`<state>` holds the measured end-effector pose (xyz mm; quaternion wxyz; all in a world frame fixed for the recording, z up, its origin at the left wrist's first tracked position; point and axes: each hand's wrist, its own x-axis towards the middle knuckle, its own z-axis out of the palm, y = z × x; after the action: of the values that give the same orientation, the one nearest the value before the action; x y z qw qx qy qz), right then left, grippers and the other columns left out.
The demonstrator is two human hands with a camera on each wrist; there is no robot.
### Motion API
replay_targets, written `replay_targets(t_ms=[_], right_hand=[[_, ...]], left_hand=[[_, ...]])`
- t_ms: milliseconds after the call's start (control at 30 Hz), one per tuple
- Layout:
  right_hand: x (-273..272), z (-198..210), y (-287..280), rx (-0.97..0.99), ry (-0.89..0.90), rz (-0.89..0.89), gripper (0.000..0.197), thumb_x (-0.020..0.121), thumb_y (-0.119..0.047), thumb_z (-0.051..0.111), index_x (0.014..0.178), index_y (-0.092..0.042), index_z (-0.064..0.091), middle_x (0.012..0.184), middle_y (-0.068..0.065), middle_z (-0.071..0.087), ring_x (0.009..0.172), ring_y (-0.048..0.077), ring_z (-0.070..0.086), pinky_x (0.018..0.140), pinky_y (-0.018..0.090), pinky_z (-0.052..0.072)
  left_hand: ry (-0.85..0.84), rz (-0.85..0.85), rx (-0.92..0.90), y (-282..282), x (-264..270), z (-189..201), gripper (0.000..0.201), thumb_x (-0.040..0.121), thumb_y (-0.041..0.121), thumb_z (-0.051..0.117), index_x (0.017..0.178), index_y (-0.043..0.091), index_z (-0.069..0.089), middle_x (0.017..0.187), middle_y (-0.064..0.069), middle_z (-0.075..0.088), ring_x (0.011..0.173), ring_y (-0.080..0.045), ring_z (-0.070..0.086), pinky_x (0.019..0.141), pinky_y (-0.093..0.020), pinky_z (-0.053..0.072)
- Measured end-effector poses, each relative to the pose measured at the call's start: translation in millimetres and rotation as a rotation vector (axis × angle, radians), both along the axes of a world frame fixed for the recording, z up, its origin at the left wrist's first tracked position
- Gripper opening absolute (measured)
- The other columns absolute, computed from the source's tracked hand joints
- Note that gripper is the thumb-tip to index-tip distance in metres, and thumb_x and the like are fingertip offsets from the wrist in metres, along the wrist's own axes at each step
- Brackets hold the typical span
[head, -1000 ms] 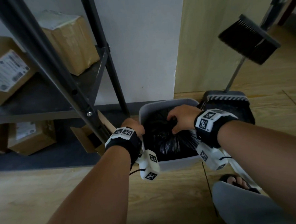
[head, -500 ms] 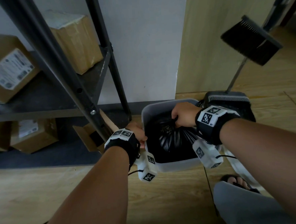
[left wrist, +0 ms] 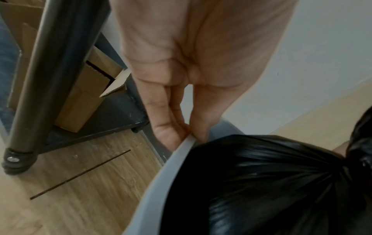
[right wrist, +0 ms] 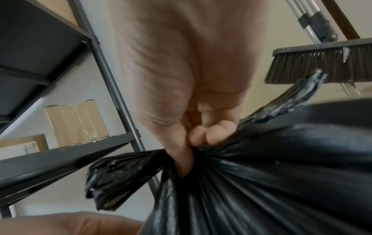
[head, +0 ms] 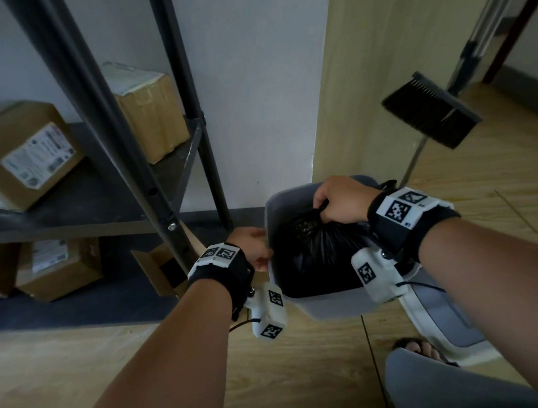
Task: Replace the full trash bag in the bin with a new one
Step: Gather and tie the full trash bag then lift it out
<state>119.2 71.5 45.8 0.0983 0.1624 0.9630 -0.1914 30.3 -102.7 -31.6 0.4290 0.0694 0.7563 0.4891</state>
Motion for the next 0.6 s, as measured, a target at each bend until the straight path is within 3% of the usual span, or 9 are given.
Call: replay_targets(t_ms=[67, 133, 200, 367, 500, 600], right_hand=[[1.6, 0.1, -1.5, -0.031, -0.013, -0.016, 0.016, 0.079, -0.005, 0.063, 0.092, -0.009, 0.073, 0.074, 0.008, 0.068, 0.055, 0.017, 0.061, 0.045, 0.011, 0.043], [2.1, -0.3, -4.3, -0.057, -0.029, -0.014, 0.015, 0.080, -0.004, 0.061, 0.090, -0.007, 0.072, 0.069, 0.010, 0.068, 0.056, 0.021, 0.065, 0.040, 0.007, 0.043], [1.3, -0.2, -9.5, -0.067, -0.034, 0.000, 0.014, 0.081, -0.003, 0.060, 0.088, -0.007, 0.071, 0.064, 0.007, 0.066, 0.058, 0.022, 0.066, 0.045, 0.009, 0.047], [-4.3, 0.6, -25.7, -0.068, 0.000, 0.040, 0.016, 0.080, 0.001, 0.055, 0.080, -0.010, 0.067, 0.054, -0.001, 0.059, 0.062, 0.028, 0.071, 0.059, 0.025, 0.055], [-7.4, 1.5, -30.6, -0.090, 0.031, 0.027, 0.018, 0.079, 0.003, 0.054, 0.077, -0.007, 0.070, 0.052, -0.001, 0.059, 0.055, 0.025, 0.069, 0.063, 0.029, 0.058], [-6.9, 4.8, -22.9, -0.116, 0.027, -0.032, 0.018, 0.080, 0.002, 0.055, 0.079, -0.007, 0.071, 0.056, 0.003, 0.063, 0.061, 0.026, 0.071, 0.065, 0.028, 0.059]], left_hand=[[0.017, 0.007, 0.004, -2.0, 1.3, 4.8, 0.061, 0.083, -0.020, 0.051, 0.136, 0.009, 0.048, 0.108, -0.027, 0.064, 0.080, -0.034, 0.064, 0.074, -0.044, 0.055], [0.034, 0.012, -0.005, -4.5, 0.9, 7.0, 0.061, 0.084, -0.019, 0.052, 0.137, 0.009, 0.047, 0.093, -0.019, 0.065, 0.067, -0.026, 0.062, 0.067, -0.039, 0.056], [0.038, 0.009, -0.016, -7.3, 1.9, 8.0, 0.062, 0.083, -0.019, 0.053, 0.138, 0.010, 0.047, 0.082, -0.014, 0.063, 0.063, -0.024, 0.061, 0.062, -0.036, 0.056], [0.018, 0.021, 0.024, -9.1, 7.7, 10.1, 0.063, 0.081, -0.020, 0.054, 0.136, 0.008, 0.048, 0.085, -0.016, 0.066, 0.067, -0.025, 0.065, 0.055, -0.033, 0.059], [0.008, 0.004, 0.053, -2.5, 8.6, 13.4, 0.058, 0.081, -0.019, 0.056, 0.133, 0.005, 0.052, 0.077, -0.014, 0.064, 0.066, -0.028, 0.063, 0.067, -0.041, 0.058], [0.005, 0.019, 0.018, -4.2, 4.9, 13.6, 0.061, 0.081, -0.019, 0.054, 0.135, 0.009, 0.049, 0.090, -0.019, 0.065, 0.078, -0.035, 0.065, 0.083, -0.051, 0.055]])
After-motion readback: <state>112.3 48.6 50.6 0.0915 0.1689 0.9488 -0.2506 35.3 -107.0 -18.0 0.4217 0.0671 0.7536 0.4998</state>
